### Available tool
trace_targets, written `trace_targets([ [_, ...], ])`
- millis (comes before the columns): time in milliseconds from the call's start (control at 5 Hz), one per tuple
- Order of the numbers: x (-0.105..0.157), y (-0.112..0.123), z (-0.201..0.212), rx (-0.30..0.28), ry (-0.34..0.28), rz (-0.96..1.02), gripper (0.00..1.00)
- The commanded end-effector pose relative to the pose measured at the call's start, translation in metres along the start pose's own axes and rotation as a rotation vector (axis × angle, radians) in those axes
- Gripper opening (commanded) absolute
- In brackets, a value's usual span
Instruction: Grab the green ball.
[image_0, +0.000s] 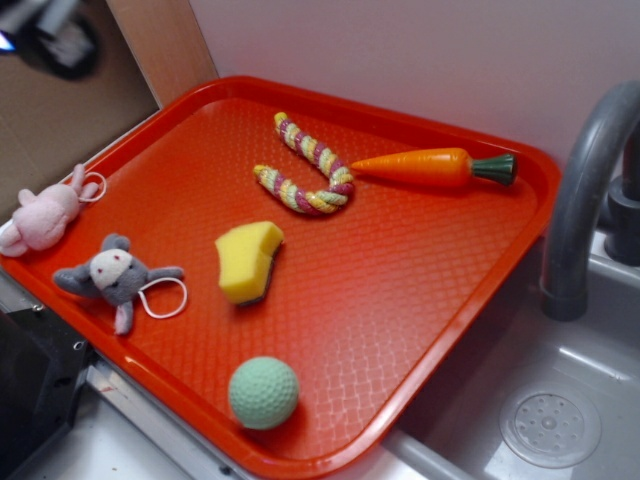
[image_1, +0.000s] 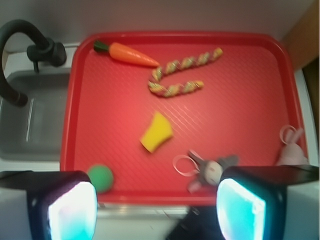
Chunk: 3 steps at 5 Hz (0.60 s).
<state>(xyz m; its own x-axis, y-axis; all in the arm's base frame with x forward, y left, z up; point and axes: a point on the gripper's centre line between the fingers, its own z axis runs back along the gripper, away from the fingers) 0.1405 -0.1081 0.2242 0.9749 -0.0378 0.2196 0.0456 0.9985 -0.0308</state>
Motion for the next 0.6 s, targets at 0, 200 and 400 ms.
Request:
trace_targets([
  [0, 0.013, -0.059, -0.049, -0.057, 0.054, -0.257, 1.0],
  [200, 0.004, -0.064, -0.071, -0.117, 0.104, -0.498, 1.0],
  [400, -0.006, -0.057, -0.085, -0.23, 0.177, -0.727, 1.0],
])
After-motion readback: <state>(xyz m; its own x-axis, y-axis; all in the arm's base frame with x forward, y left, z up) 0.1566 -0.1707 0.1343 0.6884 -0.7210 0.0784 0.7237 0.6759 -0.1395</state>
